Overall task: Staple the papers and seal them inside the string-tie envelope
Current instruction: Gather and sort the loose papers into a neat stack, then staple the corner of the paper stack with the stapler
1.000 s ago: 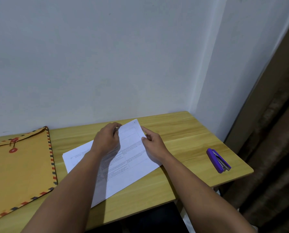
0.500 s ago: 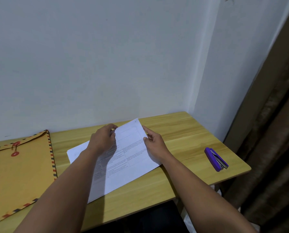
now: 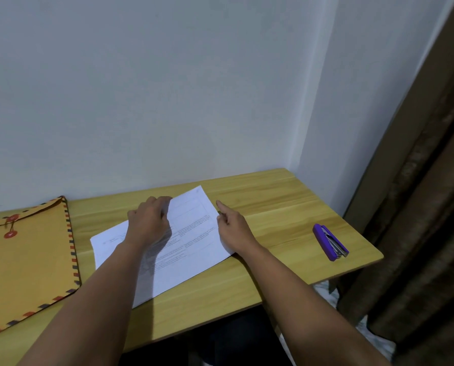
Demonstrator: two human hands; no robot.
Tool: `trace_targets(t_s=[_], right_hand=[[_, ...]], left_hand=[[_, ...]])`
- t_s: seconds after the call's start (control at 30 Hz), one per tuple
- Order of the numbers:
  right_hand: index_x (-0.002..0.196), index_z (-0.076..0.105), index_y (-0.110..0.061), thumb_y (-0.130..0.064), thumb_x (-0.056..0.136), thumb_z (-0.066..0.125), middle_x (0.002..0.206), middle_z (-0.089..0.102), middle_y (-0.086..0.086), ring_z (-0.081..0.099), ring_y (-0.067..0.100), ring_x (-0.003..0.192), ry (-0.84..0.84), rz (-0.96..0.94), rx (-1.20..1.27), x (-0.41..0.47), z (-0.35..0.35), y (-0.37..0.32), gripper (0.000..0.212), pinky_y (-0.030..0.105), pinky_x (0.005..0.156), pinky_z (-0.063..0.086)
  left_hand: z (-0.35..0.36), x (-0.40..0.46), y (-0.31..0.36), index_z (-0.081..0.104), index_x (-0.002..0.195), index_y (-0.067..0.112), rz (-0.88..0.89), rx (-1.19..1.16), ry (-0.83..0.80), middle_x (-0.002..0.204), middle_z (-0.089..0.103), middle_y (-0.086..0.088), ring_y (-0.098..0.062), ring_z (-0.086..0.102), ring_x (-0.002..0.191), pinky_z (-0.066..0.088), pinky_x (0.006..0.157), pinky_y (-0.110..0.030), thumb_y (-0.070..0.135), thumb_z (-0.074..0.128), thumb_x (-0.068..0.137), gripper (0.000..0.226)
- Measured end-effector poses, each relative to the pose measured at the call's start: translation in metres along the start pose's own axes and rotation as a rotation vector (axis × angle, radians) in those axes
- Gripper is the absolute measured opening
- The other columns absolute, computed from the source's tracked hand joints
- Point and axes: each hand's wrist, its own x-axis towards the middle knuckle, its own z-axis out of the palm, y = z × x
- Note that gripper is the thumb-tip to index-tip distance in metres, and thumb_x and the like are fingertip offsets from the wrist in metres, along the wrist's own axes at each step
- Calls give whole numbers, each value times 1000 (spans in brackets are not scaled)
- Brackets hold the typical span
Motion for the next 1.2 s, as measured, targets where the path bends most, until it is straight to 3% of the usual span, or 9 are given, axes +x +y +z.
trace_targets(t_s=[0.1, 0.2, 0.33, 0.6, 0.77, 0.9, 1.0, 1.07, 1.2], right_hand=[[130, 66, -25, -22, 98, 38, 109, 74, 2, 67, 27, 102, -4, -48, -209, 1, -2, -3, 43, 48, 92, 58], [95, 60, -20, -29, 94, 47, 91, 63, -2, 60, 29, 87, 4, -61, -536, 1, -7, -5, 15, 39, 70, 52], [125, 66, -16, -33, 98, 55, 125, 65, 6, 63, 33, 115, 75, 8, -685, 5, -33, -11, 34, 40, 89, 51], [137, 55, -18, -30, 87, 61, 142, 53, 13, 54, 38, 130, 63, 502, -903, -1, -120, -28, 52, 48, 103, 48], [120, 64, -11, -27, 74, 56, 124, 61, 14, 61, 43, 117, -226, 887, -1031, -2, -152, -16, 49, 60, 106, 49], [101, 71, -14, -40, 66, 65, 112, 66, 11, 67, 35, 101, -292, 885, -1054, 3, -155, 11, 43, 42, 82, 58], [92, 69, -13, -31, 70, 73, 105, 67, 10, 70, 32, 96, -268, 811, -1069, -7, -149, -7, 30, 41, 81, 62], [90, 69, -11, -25, 74, 80, 98, 70, 9, 71, 27, 83, -225, 742, -1030, -6, -147, -17, 24, 35, 65, 60], [87, 69, -2, -12, 86, 74, 78, 73, 14, 69, 30, 64, -3, 596, -536, 21, -141, -18, 11, 34, 56, 59]], left_hand=[[5, 1, 3, 60, 130, 32, 3, 7, -12, 95, 55, 1, -28, 55, 101, 32, 88, -44, 6, 47, 86, 53], [17, -6, 1, 59, 135, 29, 19, 26, -40, 103, 57, -2, -31, 56, 105, 36, 90, -47, 8, 50, 87, 54], [37, -19, -5, 64, 130, 26, 59, 89, 20, 101, 57, -5, -34, 55, 96, 39, 87, -48, 6, 58, 82, 53], [38, -21, -4, 65, 130, 24, 78, 132, 40, 101, 59, -7, -36, 56, 94, 42, 85, -51, 6, 62, 79, 54], [38, -22, -2, 65, 128, 22, 88, 134, 62, 101, 59, -7, -36, 56, 95, 42, 84, -50, 6, 62, 80, 51], [37, -24, 0, 62, 119, 22, 101, 107, 117, 102, 61, -2, -33, 57, 94, 39, 81, -45, 7, 60, 81, 41], [36, -25, 2, 59, 113, 22, 128, 92, 154, 101, 60, 1, -30, 56, 92, 37, 78, -43, 8, 60, 81, 35], [36, -24, 3, 58, 112, 22, 144, 80, 156, 99, 59, 2, -28, 56, 91, 36, 77, -41, 8, 60, 80, 36], [38, -21, 3, 58, 115, 22, 179, 57, 136, 102, 59, 3, -26, 56, 92, 36, 78, -41, 10, 59, 81, 36]])
